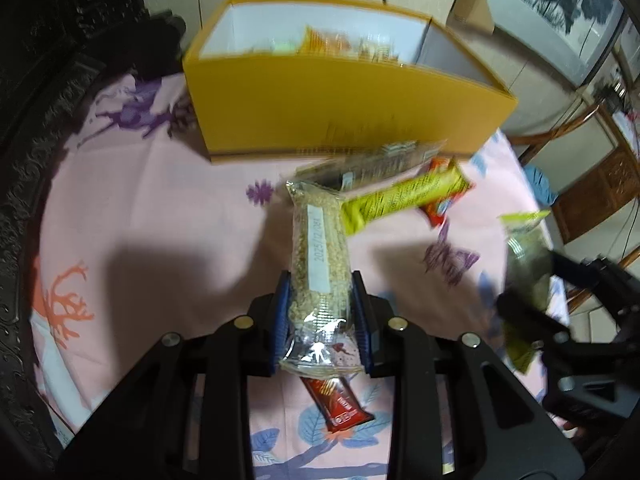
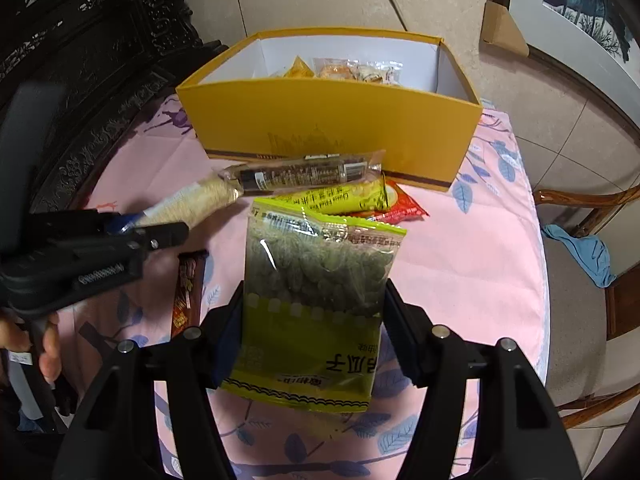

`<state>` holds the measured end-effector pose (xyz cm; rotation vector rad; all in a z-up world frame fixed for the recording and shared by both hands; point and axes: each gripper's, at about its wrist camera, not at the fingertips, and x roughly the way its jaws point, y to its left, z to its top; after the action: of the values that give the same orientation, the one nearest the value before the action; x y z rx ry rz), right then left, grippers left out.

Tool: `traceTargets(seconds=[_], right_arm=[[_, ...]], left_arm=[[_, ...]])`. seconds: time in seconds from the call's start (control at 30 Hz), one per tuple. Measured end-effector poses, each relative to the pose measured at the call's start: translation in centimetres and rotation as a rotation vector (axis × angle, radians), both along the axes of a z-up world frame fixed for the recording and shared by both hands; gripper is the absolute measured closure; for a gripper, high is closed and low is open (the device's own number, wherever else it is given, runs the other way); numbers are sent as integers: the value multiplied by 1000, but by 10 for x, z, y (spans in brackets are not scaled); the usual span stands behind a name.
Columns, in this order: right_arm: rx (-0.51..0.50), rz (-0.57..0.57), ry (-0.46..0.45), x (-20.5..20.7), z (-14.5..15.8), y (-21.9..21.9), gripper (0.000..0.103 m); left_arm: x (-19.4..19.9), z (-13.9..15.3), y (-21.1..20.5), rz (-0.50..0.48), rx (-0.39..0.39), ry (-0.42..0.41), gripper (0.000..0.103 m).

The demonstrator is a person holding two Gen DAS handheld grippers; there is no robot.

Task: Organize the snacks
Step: 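Carry the pea packet and sesame bar over the box and open both tools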

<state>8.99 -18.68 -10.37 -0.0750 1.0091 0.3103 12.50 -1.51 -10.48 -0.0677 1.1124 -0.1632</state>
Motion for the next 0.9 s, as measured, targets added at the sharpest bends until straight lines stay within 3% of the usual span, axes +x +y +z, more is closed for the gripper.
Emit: traceTargets(seconds=[0.3,0.57,0.8,0.83,0.87,0.9], right_arm=[[46,-28,-97,38,48,-1,39],[94,-96,-123,135,79,-2,39],[55,-117,-105,201,87,6,37],[49,-118,-99,204,86,6,36],[39,-121,-92,207,85,7,33],[23,-125,-85,210,83,8,31]], left_arm=[[22,57,-7,-8,-44,-103,75],[108,83,-9,50,-47,-152,75],[178,95,-8,68,-19,-153,71],[181,96,-7,75,-16,-158,63],[182,98,-6,82,-19,-166,38],[181,99,-5,89,-21,-179,28]])
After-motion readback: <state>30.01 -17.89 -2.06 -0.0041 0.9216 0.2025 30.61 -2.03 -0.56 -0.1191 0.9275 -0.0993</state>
